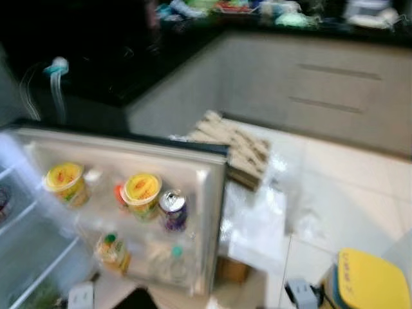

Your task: Restocking fridge

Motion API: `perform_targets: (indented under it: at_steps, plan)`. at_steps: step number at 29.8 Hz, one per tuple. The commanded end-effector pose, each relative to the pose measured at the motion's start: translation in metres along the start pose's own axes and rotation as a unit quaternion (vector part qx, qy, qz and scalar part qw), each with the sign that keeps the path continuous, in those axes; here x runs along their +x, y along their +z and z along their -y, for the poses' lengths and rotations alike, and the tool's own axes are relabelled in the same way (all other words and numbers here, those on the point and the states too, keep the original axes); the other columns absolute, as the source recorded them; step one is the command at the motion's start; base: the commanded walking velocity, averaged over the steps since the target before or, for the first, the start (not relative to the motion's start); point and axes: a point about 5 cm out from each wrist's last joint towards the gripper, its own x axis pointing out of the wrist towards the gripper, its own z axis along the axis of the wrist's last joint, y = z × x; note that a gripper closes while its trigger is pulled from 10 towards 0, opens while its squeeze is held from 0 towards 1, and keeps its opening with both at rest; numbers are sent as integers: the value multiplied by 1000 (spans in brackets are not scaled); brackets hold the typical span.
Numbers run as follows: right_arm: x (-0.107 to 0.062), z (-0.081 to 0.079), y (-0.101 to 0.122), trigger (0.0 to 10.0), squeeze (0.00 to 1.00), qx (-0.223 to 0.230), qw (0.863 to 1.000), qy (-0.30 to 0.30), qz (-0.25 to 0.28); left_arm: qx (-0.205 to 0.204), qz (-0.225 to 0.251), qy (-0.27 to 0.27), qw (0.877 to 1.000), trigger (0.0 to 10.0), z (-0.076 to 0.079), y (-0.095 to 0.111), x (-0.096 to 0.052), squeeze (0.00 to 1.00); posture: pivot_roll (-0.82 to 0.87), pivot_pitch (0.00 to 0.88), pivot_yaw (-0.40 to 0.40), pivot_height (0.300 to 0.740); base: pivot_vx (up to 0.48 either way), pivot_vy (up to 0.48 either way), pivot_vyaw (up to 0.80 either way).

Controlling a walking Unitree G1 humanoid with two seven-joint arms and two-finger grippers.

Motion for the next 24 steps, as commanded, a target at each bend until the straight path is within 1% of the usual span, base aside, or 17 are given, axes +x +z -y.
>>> perform_targets:
  at_steps: [1, 3, 5, 8, 10, 12, 13, 14, 16, 19, 22, 23, 24]
  plan:
    - [-6, 5, -13, 10000, 0, 15, 1000, -15, -18, -10, 10, -20, 1000, 10000, 5, 4, 1, 0, -39, 0, -13, 740, 0, 0, 0]
    - [-6, 5, -14, 10000, 0, 12, 1000, -15, -20, -16, 14, -29, 999, 10000, 7, 5, 2, 0, -39, 0, -13, 740, 0, 0, 0]
    - [-7, 5, -16, 10000, 0, 13, 1000, -15, -23, -36, 46, -91, 994, 10000, 21, 19, 5, 0, -40, 0, -12, 740, 0, 0, 0]
    - [-8, 5, -17, 10000, 0, 14, 1000, -14, -22, -39, 53, -106, 992, 10000, 24, 23, 6, 0, -40, 0, -12, 740, 0, 0, 0]
    - [-8, 5, -18, 10000, 0, 14, 1000, -15, -23, -38, 68, -148, 986, 10000, 34, 32, 7, 0, -41, 0, -12, 740, 0, 0, 0]
    - [-8, 5, -19, 10000, 0, 13, 999, -17, -26, -24, 76, -184, 980, 10000, 43, 40, 9, 0, -42, 0, -11, 740, 0, 0, 0]
    - [-9, 5, -20, 10000, 0, 13, 999, -17, -26, -9, 81, -195, 977, 10000, 47, 45, 9, 0, -42, 0, -11, 740, 0, 0, 0]
    - [-9, 5, -21, 10000, 0, 13, 999, -18, -27, 9, 88, -204, 975, 10000, 50, 51, 10, 0, -43, 5, -9, 740, 0, 0, 0]
    - [-9, 5, -22, 10000, 0, 13, 999, -18, -27, 29, 100, -208, 973, 10000, 53, 60, 12, 0, -44, 15, -9, 740, 0, 0, 0]
    - [-10, 5, -23, 10000, 0, 13, 999, -17, -28, 32, 104, -209, 972, 10000, 53, 64, 12, 0, -45, 16, -9, 740, 0, 0, 0]
    - [-11, 3, -26, 10000, 0, 12, 999, -14, -27, 45, 121, -209, 969, 10000, 53, 78, 13, 0, -48, 45, -3, 740, 0, 0, 0]
    - [-11, 3, -26, 10000, 0, 12, 999, -14, -27, 45, 121, -209, 969, 10000, 53, 78, 13, 0, -48, 45, -3, 740, 0, 0, 0]
    - [-11, 3, -28, 10000, 0, 13, 1000, -12, -25, 64, 127, -205, 968, 3647, 52, 84, 14, 0, -50, 55, 1, 740, 0, 0, 0]
